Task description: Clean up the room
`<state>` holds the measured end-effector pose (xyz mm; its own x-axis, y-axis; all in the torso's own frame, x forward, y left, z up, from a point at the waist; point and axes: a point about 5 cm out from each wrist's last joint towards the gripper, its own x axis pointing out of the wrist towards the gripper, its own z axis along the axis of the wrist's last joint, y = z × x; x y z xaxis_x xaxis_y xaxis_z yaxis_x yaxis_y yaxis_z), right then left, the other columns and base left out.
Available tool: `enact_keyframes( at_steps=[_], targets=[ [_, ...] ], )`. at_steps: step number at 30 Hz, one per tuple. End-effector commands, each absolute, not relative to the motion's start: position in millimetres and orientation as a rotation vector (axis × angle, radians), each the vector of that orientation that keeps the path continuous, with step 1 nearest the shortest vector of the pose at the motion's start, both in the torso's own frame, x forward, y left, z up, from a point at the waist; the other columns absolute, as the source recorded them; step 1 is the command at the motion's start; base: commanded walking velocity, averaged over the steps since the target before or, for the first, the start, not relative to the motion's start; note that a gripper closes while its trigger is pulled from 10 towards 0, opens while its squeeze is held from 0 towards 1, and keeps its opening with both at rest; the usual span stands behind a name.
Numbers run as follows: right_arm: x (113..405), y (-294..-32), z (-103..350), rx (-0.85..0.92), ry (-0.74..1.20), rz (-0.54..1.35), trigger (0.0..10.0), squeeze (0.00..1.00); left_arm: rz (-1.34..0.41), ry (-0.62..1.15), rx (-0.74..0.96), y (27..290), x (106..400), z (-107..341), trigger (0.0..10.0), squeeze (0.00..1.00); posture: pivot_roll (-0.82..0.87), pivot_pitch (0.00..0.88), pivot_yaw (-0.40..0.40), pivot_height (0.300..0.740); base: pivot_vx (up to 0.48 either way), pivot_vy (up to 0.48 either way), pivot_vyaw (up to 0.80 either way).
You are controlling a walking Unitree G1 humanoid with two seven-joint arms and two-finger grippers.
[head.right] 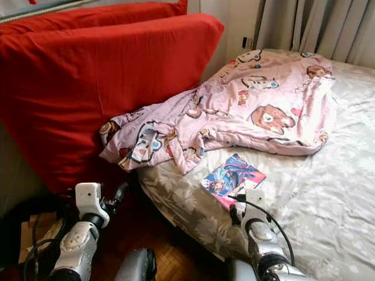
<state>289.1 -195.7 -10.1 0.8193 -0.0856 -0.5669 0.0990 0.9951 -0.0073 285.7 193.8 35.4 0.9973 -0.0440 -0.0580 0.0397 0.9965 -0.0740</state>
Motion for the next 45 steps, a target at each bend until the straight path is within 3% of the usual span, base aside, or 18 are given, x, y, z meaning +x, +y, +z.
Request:
enact_keyframes(
  at_steps=[1,11,29,45],
  targets=[
    [294.5,-190.8,-5.4,0.041,0.575,-0.088,10.0,0.0,-0.038,0.058,-0.071,195.9,283.9,37.0,10.0,0.0,0.13,0.0,0.05,0.589,0.0,0.0,0.0],
    [290.7,-185.2,-10.0,0.019,0.591,-0.071,10.0,0.0,-0.01,0.014,-0.052,207.2,276.3,50.9,10.0,0.0,0.16,0.006,0.059,0.589,0.0,0.0,0.0],
    [291.2,-188.2,-7.9,0.016,0.557,-0.084,10.0,0.0,-0.002,-0.02,-0.047,203.9,268.6,68.8,10.0,0.0,0.18,0.076,0.059,0.589,0.0,0.0,0.0],
    [317.8,-177.9,43.0,0.037,0.12,-0.036,10.0,0.0,-0.002,-0.02,-0.066,193.8,265.1,73.0,10.0,0.0,0.15,0.083,0.047,0.589,0.0,0.0,0.0]
  ],
)
